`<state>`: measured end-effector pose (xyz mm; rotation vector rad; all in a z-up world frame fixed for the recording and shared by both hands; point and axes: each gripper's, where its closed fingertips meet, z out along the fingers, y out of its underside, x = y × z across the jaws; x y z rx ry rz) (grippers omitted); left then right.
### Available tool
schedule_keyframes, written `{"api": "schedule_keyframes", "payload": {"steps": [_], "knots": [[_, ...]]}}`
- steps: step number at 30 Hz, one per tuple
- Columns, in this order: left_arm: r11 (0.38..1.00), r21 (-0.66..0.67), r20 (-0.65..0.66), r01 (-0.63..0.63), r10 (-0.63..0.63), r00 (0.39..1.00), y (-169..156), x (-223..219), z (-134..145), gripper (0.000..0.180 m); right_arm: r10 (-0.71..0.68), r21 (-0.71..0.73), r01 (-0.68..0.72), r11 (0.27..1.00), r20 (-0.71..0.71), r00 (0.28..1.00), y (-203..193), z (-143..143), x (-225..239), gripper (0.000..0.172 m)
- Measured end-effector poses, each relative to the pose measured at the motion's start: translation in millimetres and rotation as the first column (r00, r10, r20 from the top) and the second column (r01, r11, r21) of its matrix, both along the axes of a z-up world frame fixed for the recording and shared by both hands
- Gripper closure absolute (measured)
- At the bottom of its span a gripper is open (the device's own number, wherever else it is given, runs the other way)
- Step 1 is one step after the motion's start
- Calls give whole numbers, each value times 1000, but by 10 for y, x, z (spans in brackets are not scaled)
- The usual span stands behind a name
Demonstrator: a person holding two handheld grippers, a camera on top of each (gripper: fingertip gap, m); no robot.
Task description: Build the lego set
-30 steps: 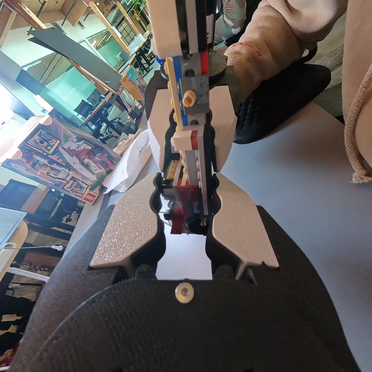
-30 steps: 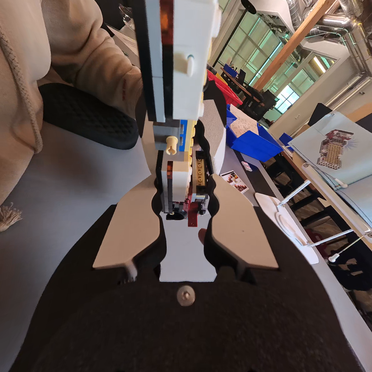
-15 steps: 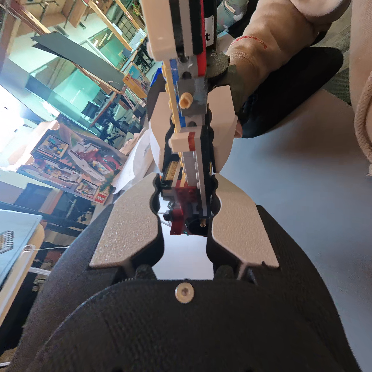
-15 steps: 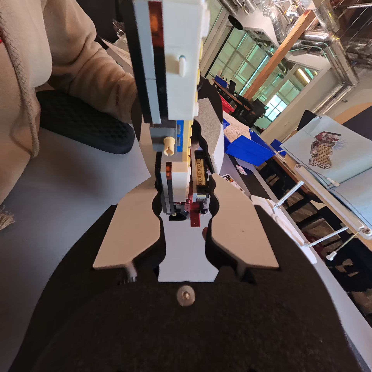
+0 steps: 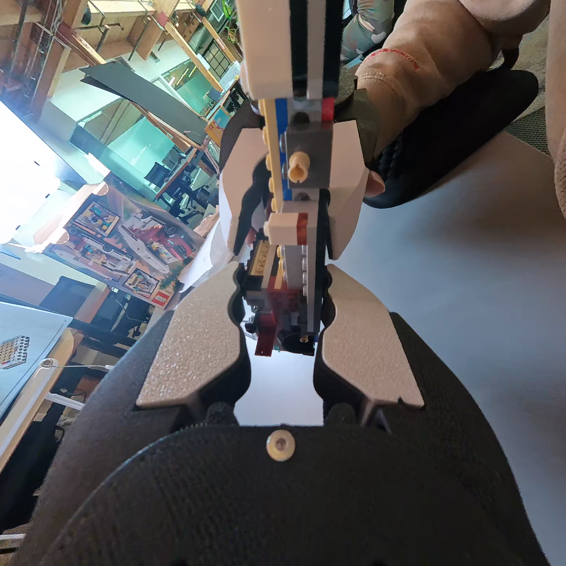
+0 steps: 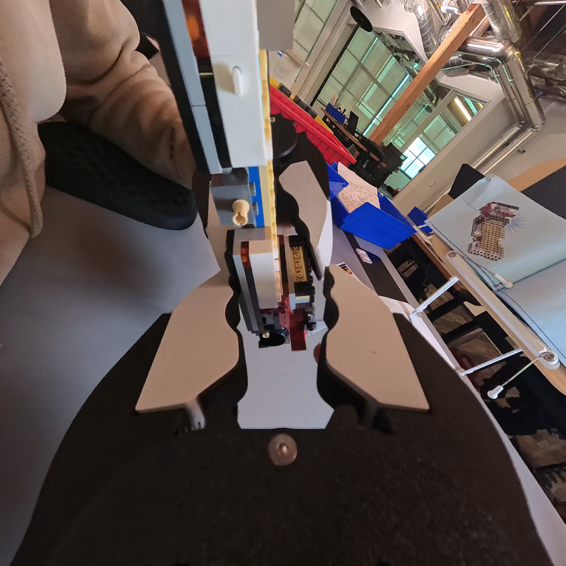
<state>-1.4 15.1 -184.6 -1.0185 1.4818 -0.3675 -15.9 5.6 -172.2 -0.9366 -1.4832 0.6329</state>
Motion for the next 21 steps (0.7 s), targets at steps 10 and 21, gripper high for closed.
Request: {"api": "schedule_keyframes", "payload": {"steps": [10,21], "knots": [[996,-87,-41,-17,14,999,6,6,-67,133,23,-64,-21,998,20,1000,-5,-87,6,127],[922,92,-295,-376,386,874,677,-382,-454,133,-120,-18,123,992,124,985,305,-99,262,122]]}}
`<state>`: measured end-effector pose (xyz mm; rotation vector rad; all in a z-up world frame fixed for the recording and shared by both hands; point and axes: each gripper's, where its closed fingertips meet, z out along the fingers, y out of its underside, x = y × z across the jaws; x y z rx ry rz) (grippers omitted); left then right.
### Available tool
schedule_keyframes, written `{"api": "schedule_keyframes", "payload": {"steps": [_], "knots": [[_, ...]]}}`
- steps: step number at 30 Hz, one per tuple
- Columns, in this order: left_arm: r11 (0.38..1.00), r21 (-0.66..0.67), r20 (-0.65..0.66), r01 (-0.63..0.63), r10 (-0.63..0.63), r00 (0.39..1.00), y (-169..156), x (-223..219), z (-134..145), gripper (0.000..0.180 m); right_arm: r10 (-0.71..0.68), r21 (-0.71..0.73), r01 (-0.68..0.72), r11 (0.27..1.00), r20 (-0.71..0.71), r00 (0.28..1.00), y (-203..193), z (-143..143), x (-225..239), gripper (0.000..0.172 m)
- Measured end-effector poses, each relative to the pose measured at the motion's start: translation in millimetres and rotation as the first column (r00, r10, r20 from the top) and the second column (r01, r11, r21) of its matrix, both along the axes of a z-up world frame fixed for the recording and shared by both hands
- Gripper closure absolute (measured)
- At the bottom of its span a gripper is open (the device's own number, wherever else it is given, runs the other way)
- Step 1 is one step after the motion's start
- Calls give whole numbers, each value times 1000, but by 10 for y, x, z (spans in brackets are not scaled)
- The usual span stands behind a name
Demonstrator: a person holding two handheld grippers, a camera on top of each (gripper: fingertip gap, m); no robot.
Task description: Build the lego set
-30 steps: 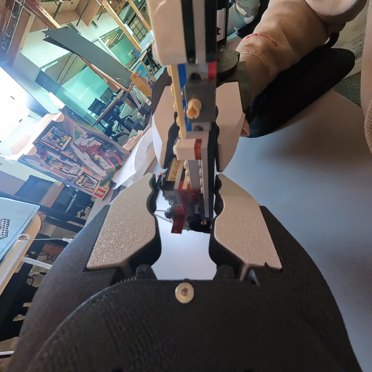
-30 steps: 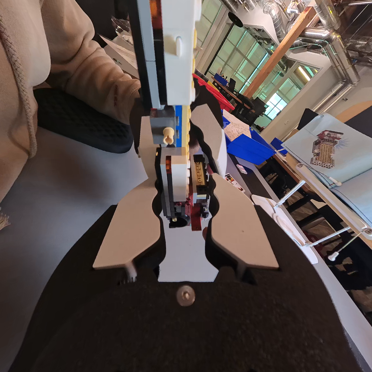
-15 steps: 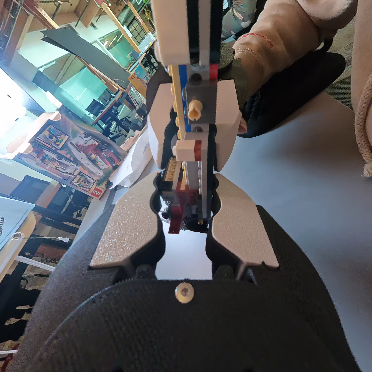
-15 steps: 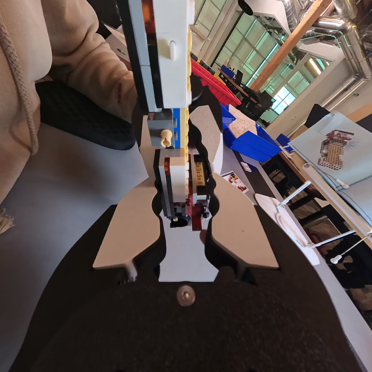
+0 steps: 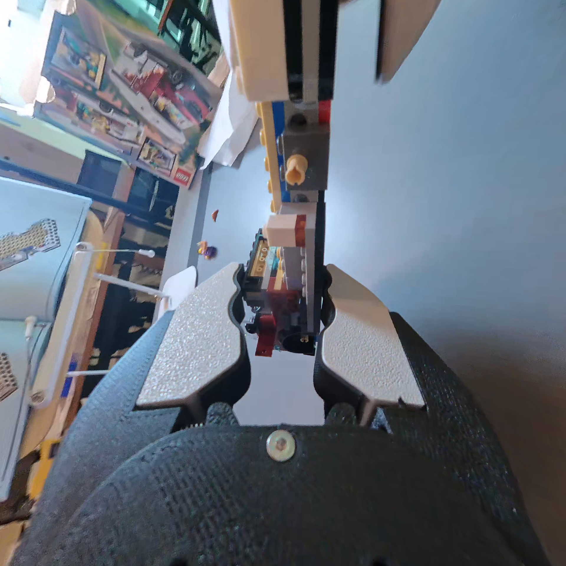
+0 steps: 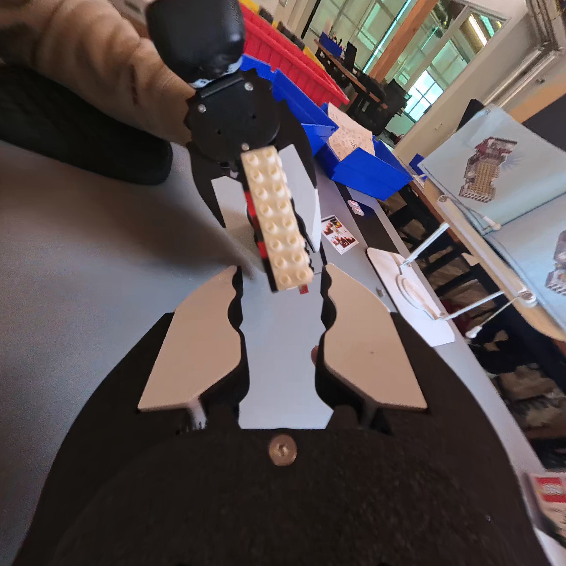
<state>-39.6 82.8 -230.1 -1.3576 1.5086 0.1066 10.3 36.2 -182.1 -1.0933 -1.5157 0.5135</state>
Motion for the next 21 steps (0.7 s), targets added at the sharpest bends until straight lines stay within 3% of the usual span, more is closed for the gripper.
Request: {"api": "schedule_keyframes", "payload": {"steps": [6,15,21], "knots": [[985,132,-163,-110,131,978,176,-165,-108,133,-166,344,104,933,155,974,44,-68,-57,139],[960,220,-326,-174,240,914,244,-363,-293,133,-229,493,58,868,294,928,119,-408,-99,149],[970,174,-300,-167,214,930,123,-454,-293,122,-189,587,-9,809,274,943,172,-573,-62,149]]}}
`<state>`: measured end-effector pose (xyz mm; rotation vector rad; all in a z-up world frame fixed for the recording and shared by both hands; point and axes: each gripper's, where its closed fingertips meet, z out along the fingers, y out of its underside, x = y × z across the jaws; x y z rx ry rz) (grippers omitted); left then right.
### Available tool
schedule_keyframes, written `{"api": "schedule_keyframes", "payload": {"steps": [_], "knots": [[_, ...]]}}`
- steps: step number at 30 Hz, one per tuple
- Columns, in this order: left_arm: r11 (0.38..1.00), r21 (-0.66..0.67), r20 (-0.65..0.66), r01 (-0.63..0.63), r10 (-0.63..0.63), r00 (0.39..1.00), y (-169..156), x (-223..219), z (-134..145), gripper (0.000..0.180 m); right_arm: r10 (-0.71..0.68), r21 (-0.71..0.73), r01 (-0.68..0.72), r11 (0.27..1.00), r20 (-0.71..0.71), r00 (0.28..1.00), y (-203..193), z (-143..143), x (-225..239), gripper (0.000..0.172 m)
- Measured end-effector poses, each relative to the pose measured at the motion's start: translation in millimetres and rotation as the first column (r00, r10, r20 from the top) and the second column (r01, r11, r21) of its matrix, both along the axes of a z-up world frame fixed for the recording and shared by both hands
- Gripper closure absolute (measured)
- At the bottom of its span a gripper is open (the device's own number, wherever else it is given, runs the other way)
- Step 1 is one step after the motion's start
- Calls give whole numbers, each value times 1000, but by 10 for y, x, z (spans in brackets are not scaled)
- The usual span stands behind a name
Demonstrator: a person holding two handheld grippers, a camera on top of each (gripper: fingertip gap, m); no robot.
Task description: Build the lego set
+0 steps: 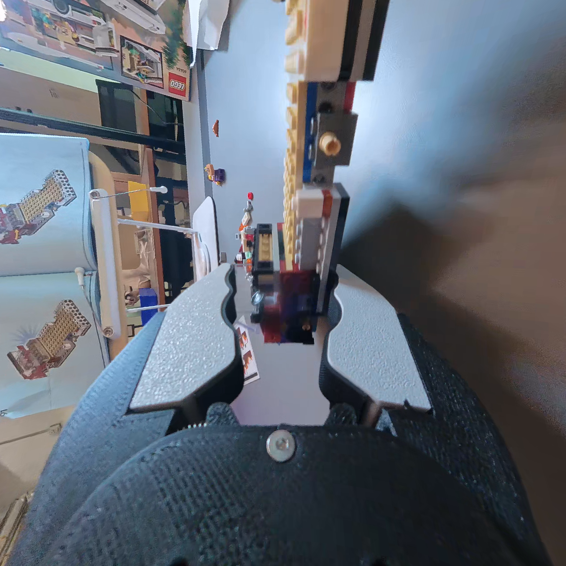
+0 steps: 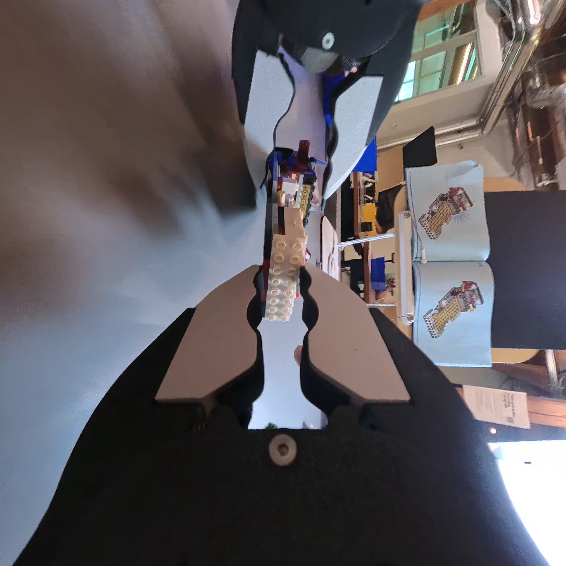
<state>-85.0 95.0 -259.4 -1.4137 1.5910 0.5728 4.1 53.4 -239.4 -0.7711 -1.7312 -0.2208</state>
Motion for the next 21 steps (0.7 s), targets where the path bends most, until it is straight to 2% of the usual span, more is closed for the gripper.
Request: {"api": "schedule_keyframes", "payload": {"steps": [3,6,9,11,13,15,17,21], "knots": [[995,-92,61,38,-33,998,-186,-48,40,119,28,67,-29,997,18,999,40,-73,63,149],[966,-231,252,117,-57,966,-376,-23,128,121,59,92,-65,994,58,997,44,-182,112,149],[910,-369,494,189,20,869,-366,-89,311,119,83,62,-90,994,104,991,35,-287,167,144],[866,-432,601,252,68,796,-264,-184,353,114,98,-6,-98,995,136,986,12,-356,205,143],[815,-505,612,286,105,784,-179,-243,215,105,97,-91,-82,993,175,980,6,-433,245,143],[800,-530,567,282,87,819,-86,-276,24,103,103,-180,-69,981,185,977,-11,-466,268,142],[753,-584,545,302,89,833,-57,-222,-120,100,108,-250,-57,967,196,975,-11,-477,289,143],[692,-621,553,368,54,832,-27,-68,-232,101,84,-354,3,935,230,970,30,-484,340,140]]}}
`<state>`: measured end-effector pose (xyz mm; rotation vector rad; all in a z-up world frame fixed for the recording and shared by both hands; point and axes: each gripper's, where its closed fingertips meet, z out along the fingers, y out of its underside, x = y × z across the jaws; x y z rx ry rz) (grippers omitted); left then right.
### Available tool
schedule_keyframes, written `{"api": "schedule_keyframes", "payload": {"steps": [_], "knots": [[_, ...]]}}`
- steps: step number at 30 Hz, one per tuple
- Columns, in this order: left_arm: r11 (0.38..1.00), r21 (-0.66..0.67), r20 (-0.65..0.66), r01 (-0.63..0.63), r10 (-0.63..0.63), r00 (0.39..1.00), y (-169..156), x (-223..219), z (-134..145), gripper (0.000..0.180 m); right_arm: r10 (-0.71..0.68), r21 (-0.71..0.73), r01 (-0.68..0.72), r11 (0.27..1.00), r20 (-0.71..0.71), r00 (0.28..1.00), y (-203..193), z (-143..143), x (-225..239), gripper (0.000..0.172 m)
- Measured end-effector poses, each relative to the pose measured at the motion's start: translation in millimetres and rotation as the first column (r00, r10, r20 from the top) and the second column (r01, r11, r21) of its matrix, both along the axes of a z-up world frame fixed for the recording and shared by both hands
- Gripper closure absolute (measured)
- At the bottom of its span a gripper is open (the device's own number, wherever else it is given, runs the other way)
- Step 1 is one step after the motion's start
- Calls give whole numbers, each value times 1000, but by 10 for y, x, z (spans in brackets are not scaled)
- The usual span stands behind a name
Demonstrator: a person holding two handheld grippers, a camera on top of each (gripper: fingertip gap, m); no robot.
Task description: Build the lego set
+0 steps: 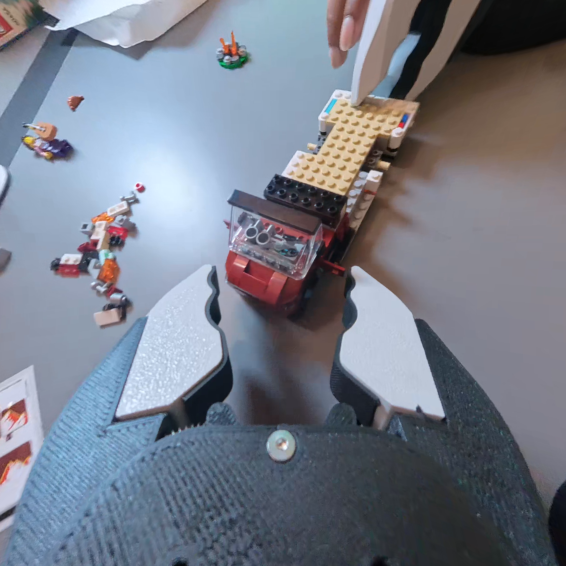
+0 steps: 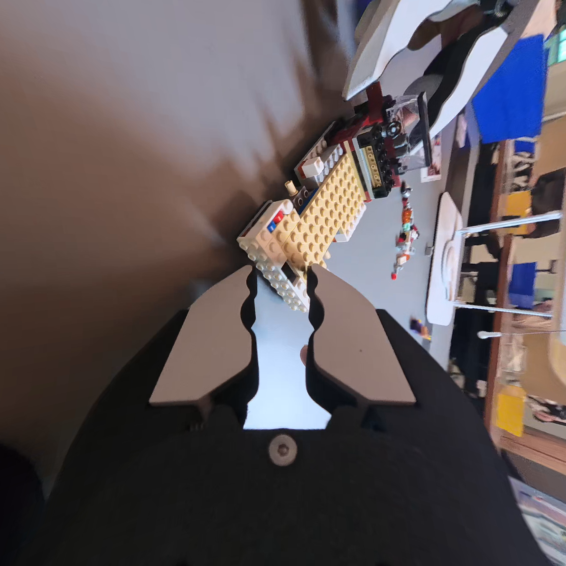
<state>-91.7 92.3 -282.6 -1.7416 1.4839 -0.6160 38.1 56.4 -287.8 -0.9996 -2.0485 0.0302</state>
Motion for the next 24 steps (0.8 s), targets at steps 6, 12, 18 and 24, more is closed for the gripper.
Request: {"api": "schedule_keyframes", "payload": {"steps": [6,12,18,24], "knots": [[1000,-1,27,21,-21,999,-27,45,-35,104,-93,-176,96,980,24,995,10,17,158,131],[997,-48,23,64,-63,998,-236,-51,-8,108,-385,-516,359,777,61,921,5,111,182,103],[999,-42,116,-1,6,993,-131,-92,99,120,-479,-573,437,693,87,873,72,44,94,99],[999,-33,99,4,0,995,-192,-61,107,131,-454,-543,455,706,147,879,162,-61,96,104]]}}
